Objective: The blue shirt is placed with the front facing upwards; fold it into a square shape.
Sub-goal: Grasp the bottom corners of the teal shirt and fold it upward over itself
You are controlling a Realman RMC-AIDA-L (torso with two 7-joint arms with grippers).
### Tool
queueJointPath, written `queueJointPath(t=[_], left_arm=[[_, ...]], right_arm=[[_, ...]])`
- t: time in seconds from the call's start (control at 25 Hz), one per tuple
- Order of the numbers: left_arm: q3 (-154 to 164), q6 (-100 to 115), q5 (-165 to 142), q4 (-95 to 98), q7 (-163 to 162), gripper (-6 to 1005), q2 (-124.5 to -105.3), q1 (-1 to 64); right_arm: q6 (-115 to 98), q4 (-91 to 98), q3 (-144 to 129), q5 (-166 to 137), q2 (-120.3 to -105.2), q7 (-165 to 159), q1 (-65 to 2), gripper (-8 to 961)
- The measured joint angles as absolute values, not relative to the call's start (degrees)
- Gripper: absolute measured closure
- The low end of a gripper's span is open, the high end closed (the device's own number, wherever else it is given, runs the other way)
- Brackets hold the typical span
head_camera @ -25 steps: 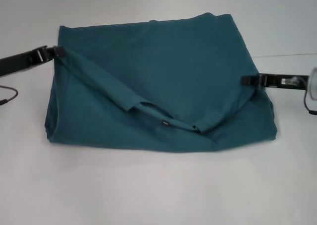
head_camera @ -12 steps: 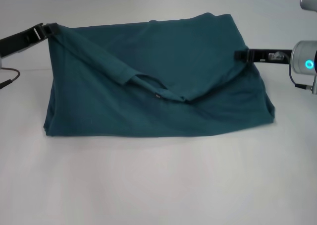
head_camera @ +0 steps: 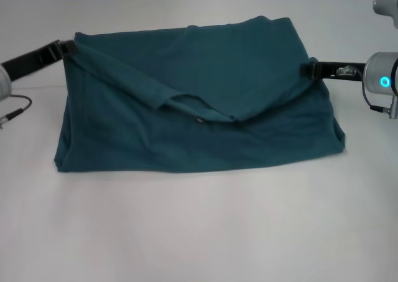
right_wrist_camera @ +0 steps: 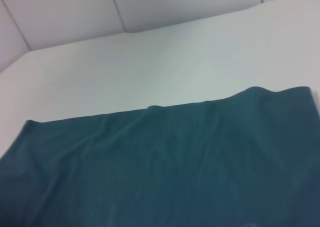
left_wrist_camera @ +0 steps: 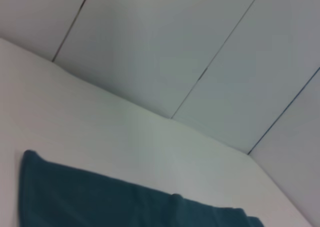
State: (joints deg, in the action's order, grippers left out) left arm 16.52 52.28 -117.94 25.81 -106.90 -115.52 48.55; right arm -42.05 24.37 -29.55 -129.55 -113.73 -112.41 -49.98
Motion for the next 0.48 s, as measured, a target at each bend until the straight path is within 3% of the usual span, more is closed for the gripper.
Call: queueJointPath(t=[0.48], left_arm=[[16.3, 48.4, -117.9, 24.3, -103.3, 947, -118.70, 47.9]], right_arm=[[-34.2, 20.8, -29.7, -127.0, -116.05, -107.5, -50.4, 797]])
